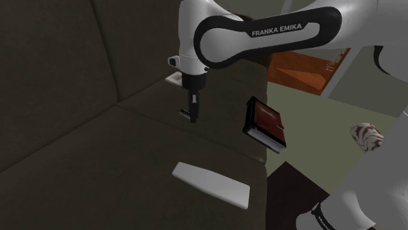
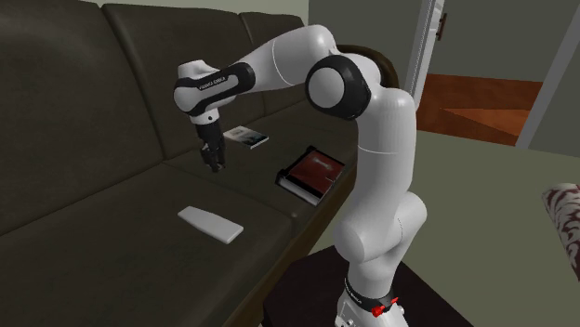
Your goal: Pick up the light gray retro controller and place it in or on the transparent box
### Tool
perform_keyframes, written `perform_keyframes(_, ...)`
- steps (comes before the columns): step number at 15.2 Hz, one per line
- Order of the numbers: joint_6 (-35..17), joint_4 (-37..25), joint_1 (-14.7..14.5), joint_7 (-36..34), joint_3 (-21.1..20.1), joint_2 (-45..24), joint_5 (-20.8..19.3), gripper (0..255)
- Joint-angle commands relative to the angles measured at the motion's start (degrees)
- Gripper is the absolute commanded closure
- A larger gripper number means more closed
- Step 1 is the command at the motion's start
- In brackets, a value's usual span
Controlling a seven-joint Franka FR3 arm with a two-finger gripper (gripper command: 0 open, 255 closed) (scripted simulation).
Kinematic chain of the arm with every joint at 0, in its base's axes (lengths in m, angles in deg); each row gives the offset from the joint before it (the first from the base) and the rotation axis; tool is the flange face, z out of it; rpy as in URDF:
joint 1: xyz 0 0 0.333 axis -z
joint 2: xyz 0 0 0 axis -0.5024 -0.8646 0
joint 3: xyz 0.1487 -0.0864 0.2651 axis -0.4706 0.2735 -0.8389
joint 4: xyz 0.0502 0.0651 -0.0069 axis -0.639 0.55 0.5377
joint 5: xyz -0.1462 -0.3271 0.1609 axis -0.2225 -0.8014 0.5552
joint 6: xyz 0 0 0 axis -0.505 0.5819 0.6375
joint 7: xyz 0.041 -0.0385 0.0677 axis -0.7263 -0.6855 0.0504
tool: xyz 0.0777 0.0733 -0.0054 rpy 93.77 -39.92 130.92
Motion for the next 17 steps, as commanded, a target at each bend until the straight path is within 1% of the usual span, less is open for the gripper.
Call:
perform_keyframes(1,1.4,-0.9,0.0,0.2,0.0,0.4,0.2,255)
perform_keyframes(14,10.7,-9.8,-0.2,0.8,-0.2,0.9,0.6,255)
perform_keyframes(17,8.9,-2.7,2.3,4.9,1.3,7.0,2.6,255)
